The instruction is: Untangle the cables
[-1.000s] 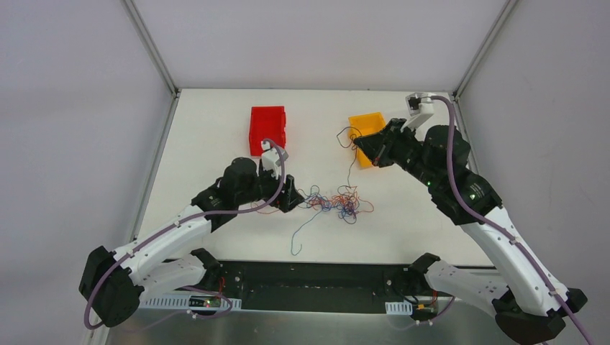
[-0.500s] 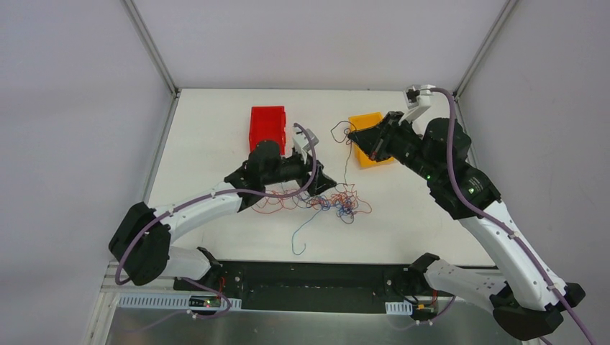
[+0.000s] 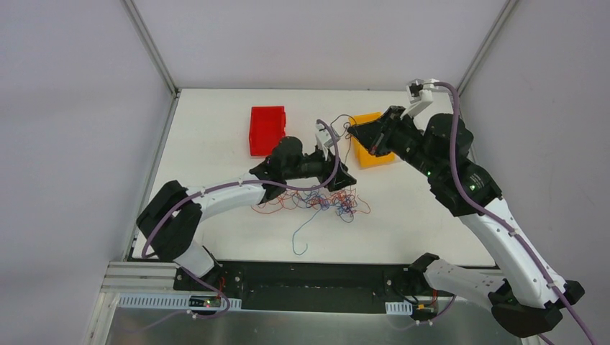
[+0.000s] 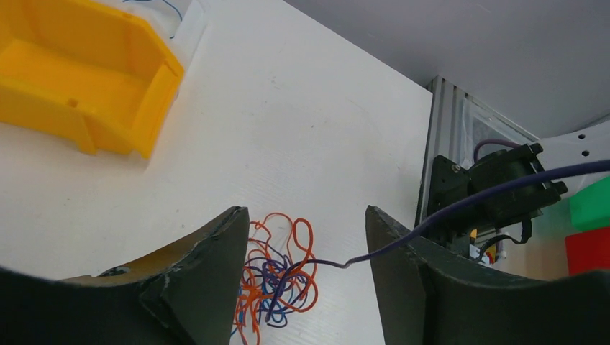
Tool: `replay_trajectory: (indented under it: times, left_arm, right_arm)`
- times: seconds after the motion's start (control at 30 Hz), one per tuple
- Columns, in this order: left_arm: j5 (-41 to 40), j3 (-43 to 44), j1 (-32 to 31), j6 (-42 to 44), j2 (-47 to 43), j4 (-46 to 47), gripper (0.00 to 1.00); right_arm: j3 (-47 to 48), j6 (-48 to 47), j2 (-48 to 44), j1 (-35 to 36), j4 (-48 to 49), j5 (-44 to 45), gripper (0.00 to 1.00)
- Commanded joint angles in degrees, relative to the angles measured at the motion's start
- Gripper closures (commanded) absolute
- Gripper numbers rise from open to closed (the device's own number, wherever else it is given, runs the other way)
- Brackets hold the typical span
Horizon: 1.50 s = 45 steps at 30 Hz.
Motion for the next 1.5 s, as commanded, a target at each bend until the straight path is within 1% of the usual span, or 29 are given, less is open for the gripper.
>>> replay_trajectory:
  times: [0.0, 0.1, 0.2, 0.27, 0.33, 0.4, 0.53, 0.63, 0.77, 0.87, 1.03, 1.17, 1.33, 1.47]
  left_arm:
    - [-2.4, 1.2, -1.4, -4.9, 2.5, 4.2, 0.44]
    - [-8.0, -2.4, -1.4, -8.3, 4.4, 8.3, 0.56]
    - [-8.4, -3.2, -1.4, -10.3, 7.9, 9.1, 0.63]
    - [-7.9, -3.3, -1.4, -11.5, 10.2, 8.9, 0.65]
    - [-8.5, -4.2, -1.4, -12.1, 11.0, 7.9, 0.65]
    - [-11.2, -6.3, -1.4, -12.0, 10.4, 6.1, 0.65]
    - [-17.0, -10.1, -1.4, -10.5, 6.6, 0.0, 0.68]
    - [-20.7, -12.7, -1.4, -9.3, 1.7, -4.3, 0.68]
    - [-25.2, -14.3, -1.3, -7.5, -6.0, -10.8, 0.66]
    - [-28.9, -13.9, -1.2, -6.3, -9.5, -17.0, 0.63]
    - [-29.7, -14.9, -1.0, -5.4, -16.3, -21.7, 0.52]
    - [-33.1, -14.6, -0.9, -5.0, -22.3, -26.4, 0.44]
    - [-37.9, -13.8, -0.9, -5.5, -29.7, -32.9, 0.35]
    - [-42.6, -14.3, -0.8, -6.5, -35.5, -37.0, 0.31]
  right_arm:
    - [4.7, 0.6, 0.1, -0.2, 2.9, 2.4, 1.0]
    - [8.6, -0.5, 0.9, -0.1, 2.1, 6.0, 1.0]
    - [13.1, -2.0, 1.7, -0.1, 2.2, 9.6, 1.0]
    - [16.8, -3.3, 2.3, -0.1, 2.4, 12.2, 1.0]
    - [20.0, -4.5, 3.0, -0.2, 2.6, 14.9, 1.0]
    - [23.4, -5.8, 3.8, -0.2, 2.5, 17.2, 1.0]
    - [26.1, -7.7, 4.1, -0.1, 3.0, 21.1, 1.0]
    - [24.0, -8.7, 2.8, -0.2, 3.2, 23.0, 1.0]
    - [17.9, -10.0, 1.1, -0.2, 4.6, 27.9, 1.0]
    - [17.2, -11.9, 1.6, -0.5, 5.3, 31.6, 1.0]
    - [17.5, -14.6, 4.1, -1.3, 6.0, 34.2, 1.0]
    - [17.0, -14.4, 6.8, -3.1, 6.5, 33.7, 1.0]
    - [17.9, -11.6, 10.4, -6.5, 7.4, 30.8, 1.0]
    - [19.7, -9.1, 13.4, -10.1, 7.6, 27.7, 1.0]
